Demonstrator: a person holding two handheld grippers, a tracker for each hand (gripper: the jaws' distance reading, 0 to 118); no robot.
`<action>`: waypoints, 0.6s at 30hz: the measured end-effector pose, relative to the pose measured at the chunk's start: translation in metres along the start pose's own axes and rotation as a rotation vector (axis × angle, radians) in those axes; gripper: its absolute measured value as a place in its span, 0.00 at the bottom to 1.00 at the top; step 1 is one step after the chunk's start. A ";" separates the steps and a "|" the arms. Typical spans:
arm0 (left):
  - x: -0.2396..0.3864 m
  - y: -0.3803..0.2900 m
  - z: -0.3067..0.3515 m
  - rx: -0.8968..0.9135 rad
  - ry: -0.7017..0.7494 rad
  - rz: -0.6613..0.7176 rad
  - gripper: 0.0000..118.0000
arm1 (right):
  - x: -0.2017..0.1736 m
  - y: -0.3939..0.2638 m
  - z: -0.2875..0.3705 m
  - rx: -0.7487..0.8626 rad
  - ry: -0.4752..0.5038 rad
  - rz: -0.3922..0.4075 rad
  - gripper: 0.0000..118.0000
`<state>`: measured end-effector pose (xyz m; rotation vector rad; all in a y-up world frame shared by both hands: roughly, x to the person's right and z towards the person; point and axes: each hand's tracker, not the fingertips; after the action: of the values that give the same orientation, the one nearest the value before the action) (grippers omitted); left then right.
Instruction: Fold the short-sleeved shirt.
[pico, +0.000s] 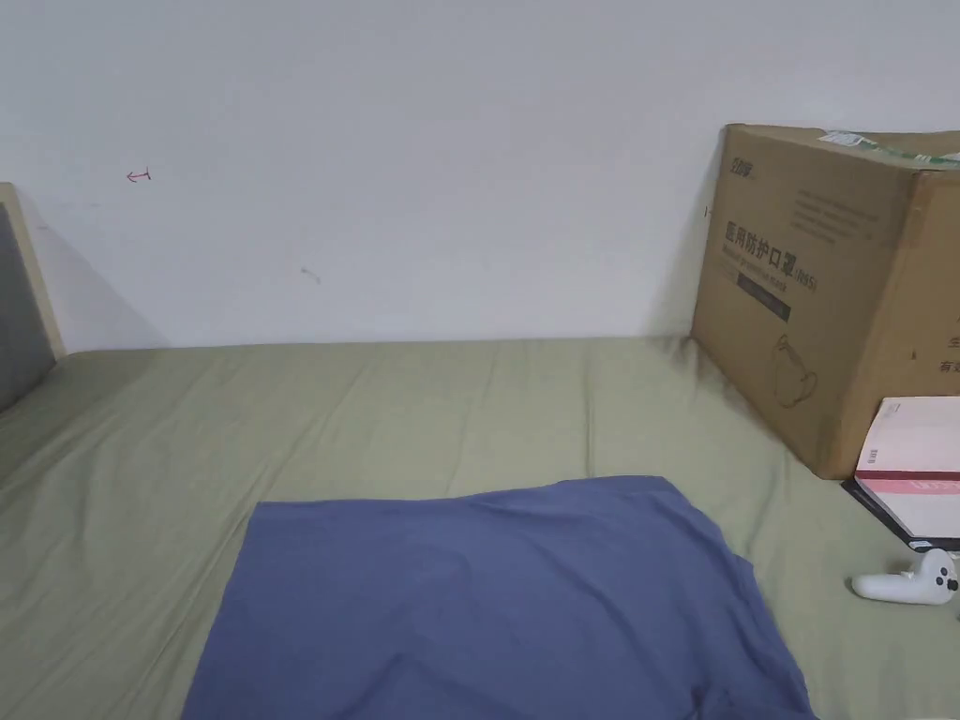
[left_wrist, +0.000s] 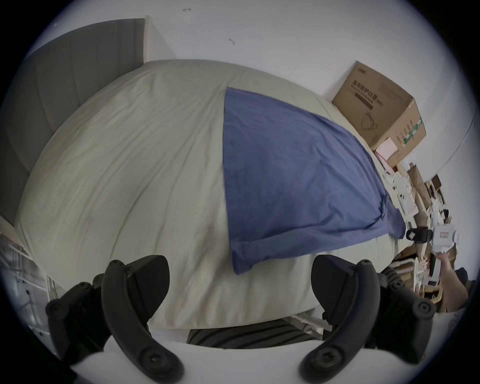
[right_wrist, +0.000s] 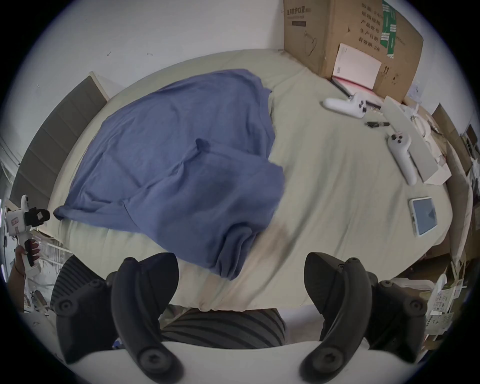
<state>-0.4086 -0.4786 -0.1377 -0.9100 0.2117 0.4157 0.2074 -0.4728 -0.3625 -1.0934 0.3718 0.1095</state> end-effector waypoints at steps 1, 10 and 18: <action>0.002 0.003 0.010 0.026 0.001 0.007 0.95 | -0.004 0.003 0.004 0.023 -0.009 -0.002 0.86; 0.094 0.045 0.077 0.592 -0.013 -0.055 0.74 | -0.062 0.052 0.066 0.639 0.203 0.020 0.84; 0.149 0.064 0.088 0.875 -0.005 -0.169 0.00 | -0.120 0.075 0.093 1.020 0.138 0.052 0.00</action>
<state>-0.3021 -0.3346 -0.1831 -0.0640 0.2769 0.1333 0.0975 -0.3451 -0.3469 -0.0823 0.4973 -0.1092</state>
